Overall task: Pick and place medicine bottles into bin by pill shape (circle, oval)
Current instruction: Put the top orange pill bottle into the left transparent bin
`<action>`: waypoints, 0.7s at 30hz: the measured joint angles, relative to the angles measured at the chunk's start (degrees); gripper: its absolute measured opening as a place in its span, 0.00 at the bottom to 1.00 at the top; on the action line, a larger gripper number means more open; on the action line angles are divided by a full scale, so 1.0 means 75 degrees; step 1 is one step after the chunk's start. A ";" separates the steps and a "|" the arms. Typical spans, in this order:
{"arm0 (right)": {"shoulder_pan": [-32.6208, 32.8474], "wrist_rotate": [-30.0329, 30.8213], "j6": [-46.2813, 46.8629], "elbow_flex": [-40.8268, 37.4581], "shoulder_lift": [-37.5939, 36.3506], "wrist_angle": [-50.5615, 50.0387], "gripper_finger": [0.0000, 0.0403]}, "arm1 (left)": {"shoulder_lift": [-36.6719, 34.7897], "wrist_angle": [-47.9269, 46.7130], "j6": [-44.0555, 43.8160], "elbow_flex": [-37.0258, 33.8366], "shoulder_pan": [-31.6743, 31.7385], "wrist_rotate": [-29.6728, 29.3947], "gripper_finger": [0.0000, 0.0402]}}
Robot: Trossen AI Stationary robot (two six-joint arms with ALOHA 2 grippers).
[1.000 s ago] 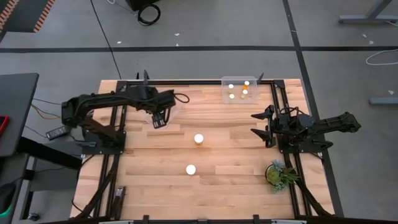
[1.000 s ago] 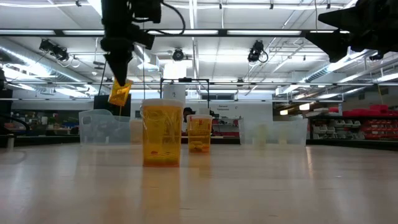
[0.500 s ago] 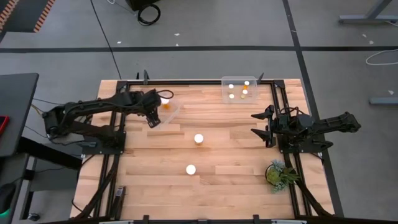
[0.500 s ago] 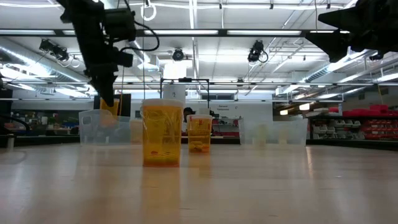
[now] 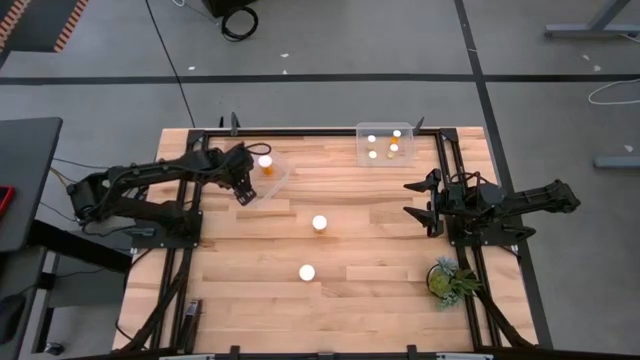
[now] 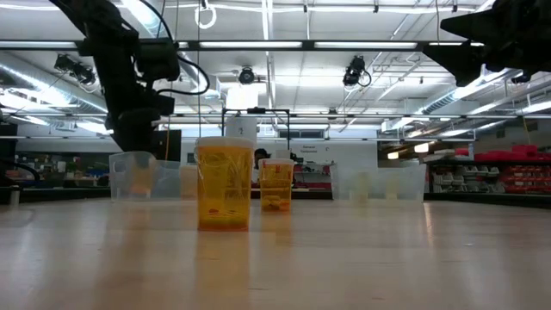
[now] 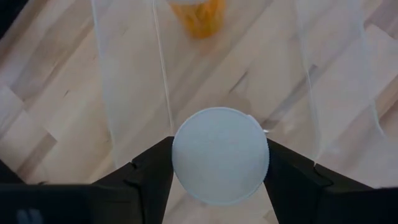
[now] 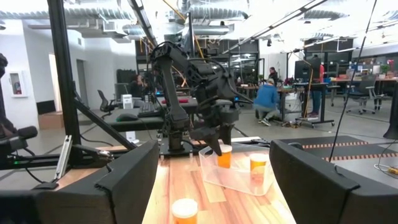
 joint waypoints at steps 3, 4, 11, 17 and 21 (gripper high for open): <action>-0.0001 -0.0002 0.0000 0.0000 0.0000 0.0000 0.78 | 0.0000 0.0053 0.0000 -0.0097 -0.0029 0.0000 0.56; 0.0000 -0.0001 0.0000 0.0000 0.0000 0.0000 0.78 | 0.0000 0.0065 0.0000 -0.0123 -0.0029 0.0000 0.56; -0.0001 0.0001 0.0000 0.0000 0.0000 0.0000 0.78 | 0.0000 0.0058 0.0018 -0.0181 -0.0029 0.0000 0.60; 0.0001 -0.0002 0.0000 0.0000 0.0000 0.0000 0.78 | 0.0000 0.0071 0.0106 -0.0181 -0.0029 0.0000 0.64; -0.0001 -0.0002 0.0000 0.0000 0.0000 0.0000 0.78 | 0.0000 0.0079 0.0247 -0.0181 -0.0029 0.0000 0.67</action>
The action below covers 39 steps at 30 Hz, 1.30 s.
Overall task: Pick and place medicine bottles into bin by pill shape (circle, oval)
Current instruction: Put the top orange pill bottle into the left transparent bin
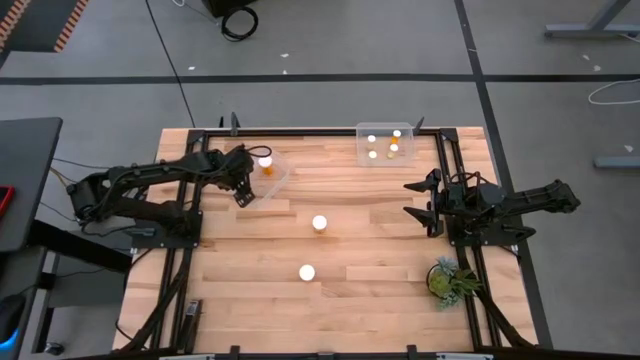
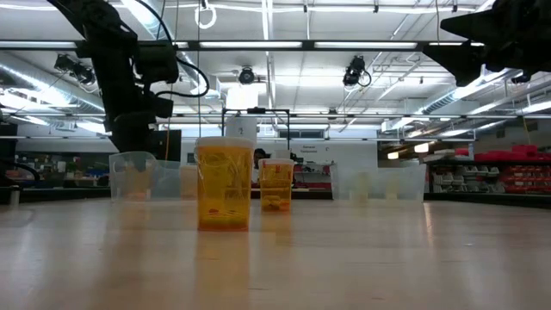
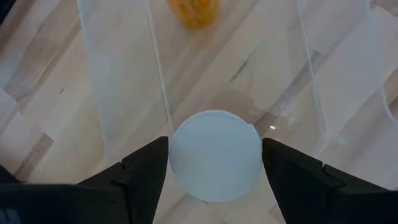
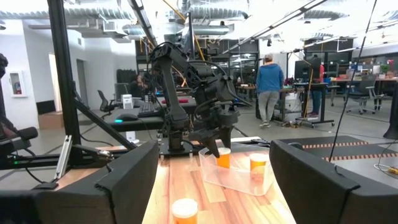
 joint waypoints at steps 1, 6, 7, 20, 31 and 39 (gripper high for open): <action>0.0000 0.0003 0.0000 0.0000 0.0000 0.0000 0.78 | 0.0000 -0.0012 0.0003 0.0013 0.0000 -0.0003 0.67; 0.0001 0.0003 0.0000 0.0000 0.0000 0.0000 0.78 | 0.0000 0.0069 0.0328 0.0301 0.0000 -0.0003 0.68; 0.0002 0.0001 0.0000 0.0000 0.0000 0.0000 0.78 | 0.0000 0.0122 0.0414 0.0372 0.0000 -0.0011 0.68; 0.0001 0.0001 0.0000 0.0000 -0.0002 0.0000 0.78 | 0.0000 0.1310 0.1935 0.0857 -0.0729 0.2040 0.64; 0.0001 0.0000 0.0000 0.0000 -0.0003 0.0000 0.78 | 0.0002 0.1950 0.1244 0.0857 -0.2031 0.2199 0.58; 0.0003 0.0003 0.0000 0.0000 -0.0003 0.0000 0.78 | 0.0624 0.2285 0.0686 0.0854 -0.2675 0.2112 0.64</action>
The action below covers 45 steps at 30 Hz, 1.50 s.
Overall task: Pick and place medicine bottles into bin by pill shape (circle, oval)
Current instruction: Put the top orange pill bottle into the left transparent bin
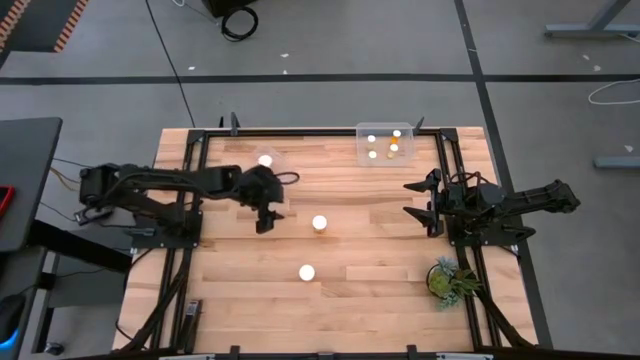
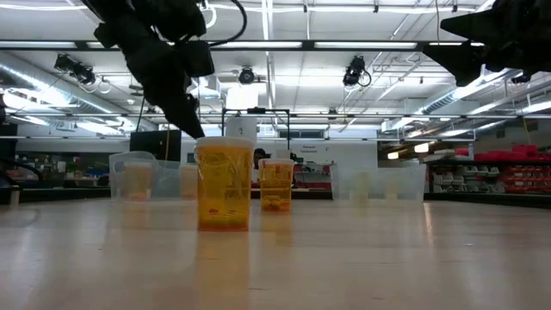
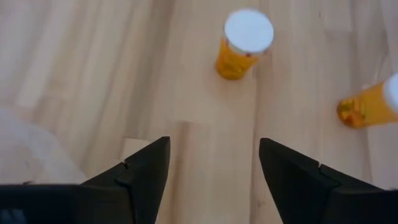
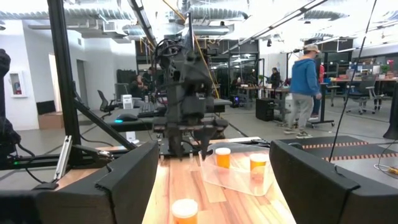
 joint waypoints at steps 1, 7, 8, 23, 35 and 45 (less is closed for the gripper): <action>-0.0003 -0.0001 0.0000 0.0000 0.0000 0.0000 0.78 | 0.0131 0.0044 -0.0068 0.0003 -0.0064 -0.0002 0.65; -0.0002 -0.0003 0.0000 0.0000 0.0000 0.0000 0.78 | 0.1032 -0.0004 -0.0050 0.0406 -0.0305 -0.0082 0.71; -0.0002 -0.0001 0.0000 0.0000 0.0000 0.0000 0.78 | 0.1169 -0.0093 0.0017 0.0485 -0.0336 -0.0089 0.71; -0.0003 0.0000 0.0000 0.0000 0.0009 -0.0006 0.78 | 0.3364 -0.1257 0.0780 0.2661 -0.0839 -0.0086 0.85; -0.0003 0.0000 0.0000 0.0000 0.0072 -0.0017 0.78 | 0.4431 -0.1853 0.1358 0.4024 -0.0900 -0.0449 0.90; 0.0000 0.0006 0.0000 -0.0006 0.0242 -0.0189 0.78 | 0.4660 -0.0806 0.1832 0.4064 -0.1064 -0.0457 0.89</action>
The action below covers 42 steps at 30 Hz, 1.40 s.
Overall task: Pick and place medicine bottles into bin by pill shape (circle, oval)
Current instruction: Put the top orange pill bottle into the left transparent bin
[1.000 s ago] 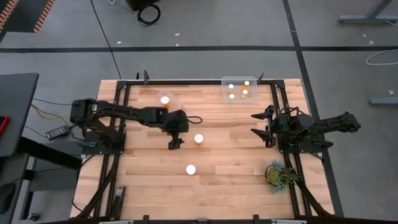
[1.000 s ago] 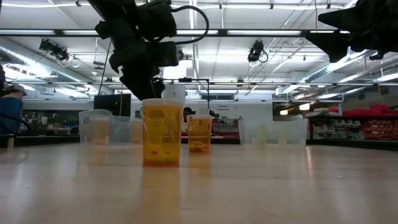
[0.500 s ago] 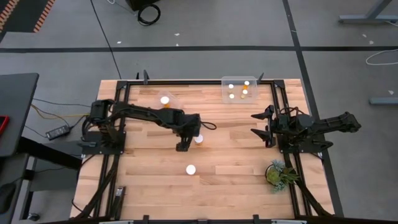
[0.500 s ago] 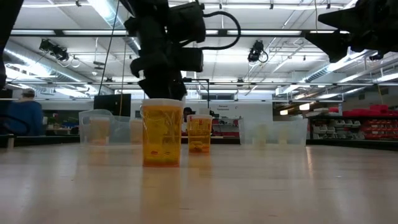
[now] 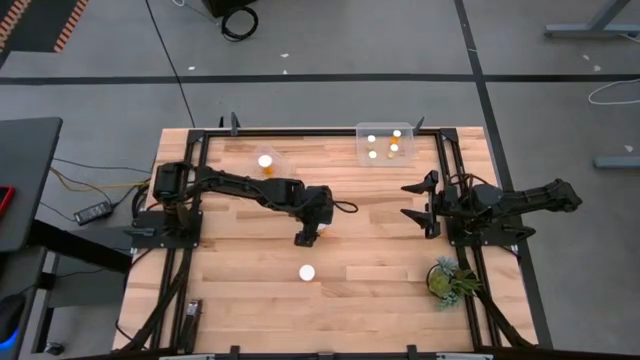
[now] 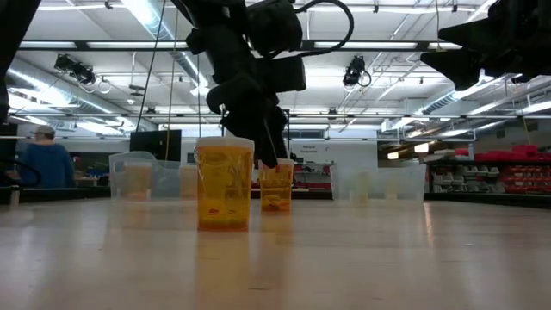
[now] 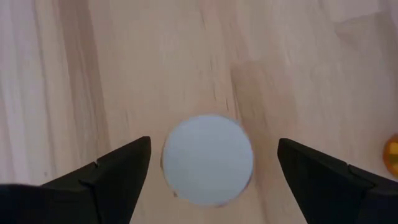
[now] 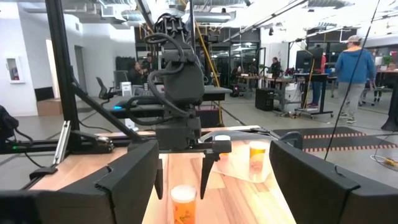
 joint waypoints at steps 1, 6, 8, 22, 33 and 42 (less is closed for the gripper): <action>-0.0001 -0.0003 0.0001 0.0000 0.0003 -0.0010 0.78 | -0.0002 0.0072 0.0040 0.0001 0.0000 0.0003 0.89; 0.0000 -0.0003 0.0000 0.0000 0.0006 -0.0007 0.78 | -0.0006 0.0164 0.0098 0.0001 0.0003 0.0000 0.87; 0.0000 -0.0003 0.0000 0.0000 0.0006 -0.0013 0.78 | -0.0006 0.0147 0.0164 0.0001 0.0006 0.0001 0.86; 0.0000 -0.0003 0.0000 0.0000 0.0006 -0.0035 0.78 | -0.0015 0.0133 0.0164 -0.0002 0.0009 0.0004 0.69; 0.0000 -0.0003 0.0000 0.0003 0.0006 -0.0036 0.78 | -0.0026 0.0115 0.0161 -0.0002 0.0083 0.0019 0.56; 0.0000 -0.0006 0.0000 0.0003 0.0006 -0.0038 0.78 | -0.0153 -0.0101 0.0161 -0.0008 0.0257 -0.0011 0.57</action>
